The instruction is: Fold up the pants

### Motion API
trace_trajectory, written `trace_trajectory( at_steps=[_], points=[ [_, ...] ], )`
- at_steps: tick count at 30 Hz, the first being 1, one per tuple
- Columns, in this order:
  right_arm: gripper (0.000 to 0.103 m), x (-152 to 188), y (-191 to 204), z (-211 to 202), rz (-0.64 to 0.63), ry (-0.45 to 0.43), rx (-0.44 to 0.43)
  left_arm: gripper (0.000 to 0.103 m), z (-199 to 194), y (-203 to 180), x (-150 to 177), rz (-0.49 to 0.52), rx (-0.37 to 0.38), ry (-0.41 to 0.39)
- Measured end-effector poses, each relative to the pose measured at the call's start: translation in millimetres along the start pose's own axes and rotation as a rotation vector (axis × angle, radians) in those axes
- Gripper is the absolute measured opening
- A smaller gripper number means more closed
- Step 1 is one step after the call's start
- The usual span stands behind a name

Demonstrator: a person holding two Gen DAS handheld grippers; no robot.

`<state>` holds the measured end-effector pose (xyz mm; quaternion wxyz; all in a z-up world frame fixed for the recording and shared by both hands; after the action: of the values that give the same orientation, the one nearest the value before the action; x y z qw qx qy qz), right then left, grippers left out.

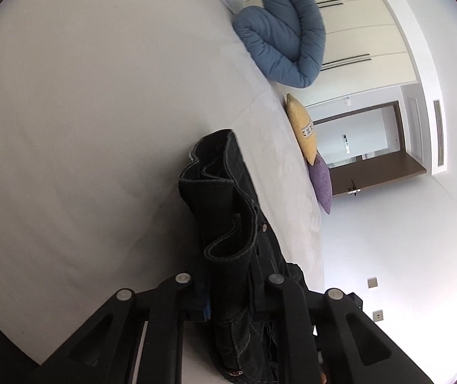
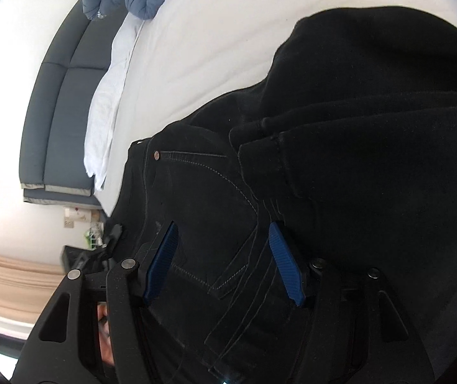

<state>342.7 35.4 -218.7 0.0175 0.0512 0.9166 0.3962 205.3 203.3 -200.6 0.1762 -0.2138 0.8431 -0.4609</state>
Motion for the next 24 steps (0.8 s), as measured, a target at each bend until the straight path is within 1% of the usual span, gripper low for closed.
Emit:
trace_trajectory(
  at_steps=[2,5,6,9,11,12,14,16,17,18,19,21,23,24],
  points=[
    [0.058,2,3,3,-0.04,-0.04,0.041,0.015,-1,-10,1,0.028,-0.005,-0.006],
    [0.059,6,6,2,-0.076,-0.091,0.046,0.014,-2,-31,3,0.083,-0.027,-0.018],
    [0.059,6,6,-1,-0.066,-0.098,0.03,0.014,-3,-44,5,0.12,-0.042,-0.022],
    [0.059,10,8,-16,0.002,-0.091,-0.061,0.014,0,-83,14,0.231,-0.071,-0.02],
    [0.059,12,13,-36,-0.019,-0.119,-0.104,0.014,9,-118,27,0.332,-0.093,-0.01],
    [0.059,13,14,-47,-0.03,-0.129,-0.118,0.014,18,-141,38,0.398,-0.107,0.002],
    [0.062,18,15,-67,-0.03,-0.154,-0.169,0.014,35,-175,60,0.511,-0.131,0.029],
    [0.068,23,9,-91,-0.029,-0.181,-0.218,0.014,62,-208,96,0.654,-0.173,0.074],
    [0.07,26,7,-107,-0.037,-0.202,-0.244,0.014,76,-218,114,0.712,-0.192,0.1],
    [0.075,27,6,-115,-0.041,-0.216,-0.257,0.014,94,-225,135,0.769,-0.211,0.136],
    [0.079,31,2,-127,-0.044,-0.234,-0.27,0.014,110,-229,156,0.822,-0.229,0.173],
    [0.081,40,-9,-148,-0.043,-0.245,-0.269,0.014,143,-225,196,0.905,-0.274,0.25],
    [0.081,51,-24,-155,-0.04,-0.245,-0.244,0.014,163,-216,220,0.932,-0.299,0.321],
    [0.085,56,-34,-157,-0.033,-0.237,-0.24,0.014,171,-211,232,0.949,-0.311,0.349]
  ],
)
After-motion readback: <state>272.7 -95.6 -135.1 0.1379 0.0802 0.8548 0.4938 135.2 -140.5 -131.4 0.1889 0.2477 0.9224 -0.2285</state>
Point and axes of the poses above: each gripper's, at about its wrist camera, not at the fingertips, and z roughly the way its jaws point, y to its left, x to its underside, the point moved 9 cm from there along z, roughly the way its jaws point, and after that the axes turned 15 degrees about y, right-handed, at the moved point
